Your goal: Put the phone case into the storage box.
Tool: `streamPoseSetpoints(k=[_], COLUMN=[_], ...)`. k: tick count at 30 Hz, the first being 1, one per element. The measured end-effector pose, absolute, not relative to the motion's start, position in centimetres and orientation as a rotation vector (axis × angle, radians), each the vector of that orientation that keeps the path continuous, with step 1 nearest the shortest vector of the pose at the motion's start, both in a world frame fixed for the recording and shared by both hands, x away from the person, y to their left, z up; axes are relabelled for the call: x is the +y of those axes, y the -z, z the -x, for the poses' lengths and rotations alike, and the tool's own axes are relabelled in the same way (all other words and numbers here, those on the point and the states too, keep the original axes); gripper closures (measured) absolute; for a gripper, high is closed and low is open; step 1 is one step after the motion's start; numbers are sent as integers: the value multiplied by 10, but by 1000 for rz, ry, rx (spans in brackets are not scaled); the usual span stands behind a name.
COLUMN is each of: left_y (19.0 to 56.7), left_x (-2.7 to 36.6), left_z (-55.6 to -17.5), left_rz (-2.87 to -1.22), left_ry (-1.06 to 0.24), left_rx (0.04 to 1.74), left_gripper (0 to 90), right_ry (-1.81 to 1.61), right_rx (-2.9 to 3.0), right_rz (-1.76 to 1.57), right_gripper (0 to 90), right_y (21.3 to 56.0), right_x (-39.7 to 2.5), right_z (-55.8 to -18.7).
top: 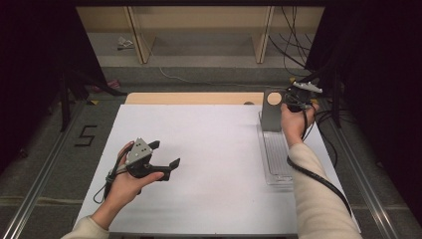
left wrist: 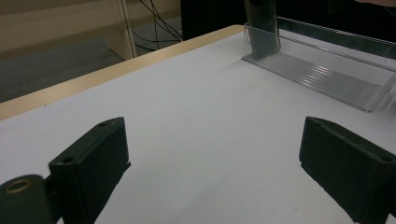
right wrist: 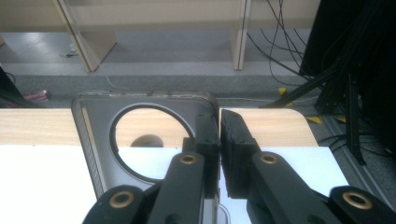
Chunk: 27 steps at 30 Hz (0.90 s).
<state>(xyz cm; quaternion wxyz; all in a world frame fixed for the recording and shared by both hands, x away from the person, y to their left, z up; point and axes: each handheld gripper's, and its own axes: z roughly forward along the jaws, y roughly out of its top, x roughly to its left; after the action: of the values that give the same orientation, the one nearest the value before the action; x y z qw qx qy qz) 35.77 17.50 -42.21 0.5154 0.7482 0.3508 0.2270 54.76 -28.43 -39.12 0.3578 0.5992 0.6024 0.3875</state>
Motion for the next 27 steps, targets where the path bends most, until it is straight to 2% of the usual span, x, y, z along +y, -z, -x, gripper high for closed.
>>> streamPoseSetpoints(k=[12,27], left_y=[422,422], left_x=[175,174], left_z=[-358,-358], left_rz=[-1796,-1797], left_ry=[-546,-546], left_rx=[842,840], left_gripper=[76,81], right_ry=[-1010,-1024], right_rx=[1569,1614], right_rz=[-1535,-1522], right_gripper=[837,660], right_y=[392,395], right_x=[-285,-285], right_z=[-549,-553])
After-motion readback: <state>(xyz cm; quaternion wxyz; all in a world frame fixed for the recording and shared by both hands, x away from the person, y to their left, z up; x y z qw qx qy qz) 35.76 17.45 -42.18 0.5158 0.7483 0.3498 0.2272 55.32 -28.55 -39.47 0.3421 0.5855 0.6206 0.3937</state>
